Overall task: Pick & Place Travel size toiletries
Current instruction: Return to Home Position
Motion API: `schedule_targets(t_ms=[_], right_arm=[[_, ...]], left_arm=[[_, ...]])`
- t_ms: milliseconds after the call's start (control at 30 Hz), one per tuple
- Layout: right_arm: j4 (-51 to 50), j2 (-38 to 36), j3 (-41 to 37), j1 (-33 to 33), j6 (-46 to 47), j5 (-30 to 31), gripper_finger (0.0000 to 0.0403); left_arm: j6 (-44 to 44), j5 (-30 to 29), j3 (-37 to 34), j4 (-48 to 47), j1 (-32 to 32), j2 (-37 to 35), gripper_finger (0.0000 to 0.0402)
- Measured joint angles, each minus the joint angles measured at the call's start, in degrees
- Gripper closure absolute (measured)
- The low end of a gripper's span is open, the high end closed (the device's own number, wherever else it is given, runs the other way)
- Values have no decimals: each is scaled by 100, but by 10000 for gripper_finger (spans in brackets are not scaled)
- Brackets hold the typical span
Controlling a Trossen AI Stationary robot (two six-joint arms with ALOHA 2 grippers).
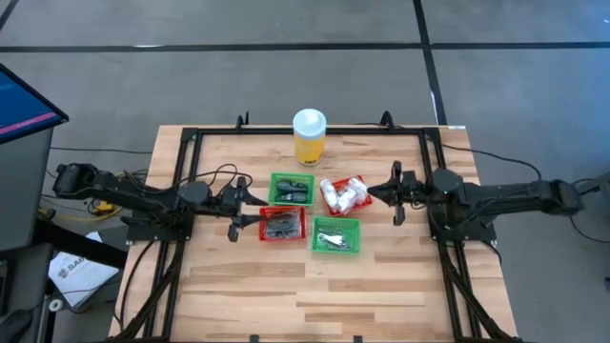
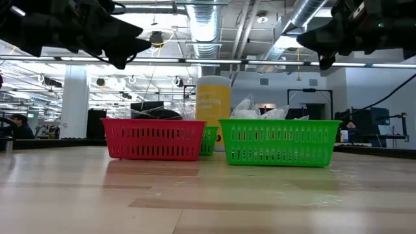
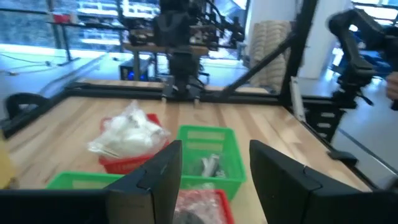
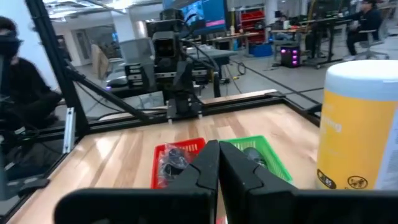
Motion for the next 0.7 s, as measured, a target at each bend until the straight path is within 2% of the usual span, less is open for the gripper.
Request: schedule_targets(t_ms=[133,300,467,633,700], right_arm=[[-65,1,0,-610,-39,-588,402],[-82,11,0,-971,-151,-609,402],[-198,11,-2,-978,-213,-621,400],[-355,13,-4,-929,-337,-600,399],[-277,11,-4,-949,-385,-600,399]], left_arm=[[20,48,-100,73,137,0,225],[67,50,-348,434,251,-17,225],[68,48,-643,478,312,-139,225],[-1,48,-1159,494,310,-878,225],[-15,46,-1247,215,312,-1300,225]])
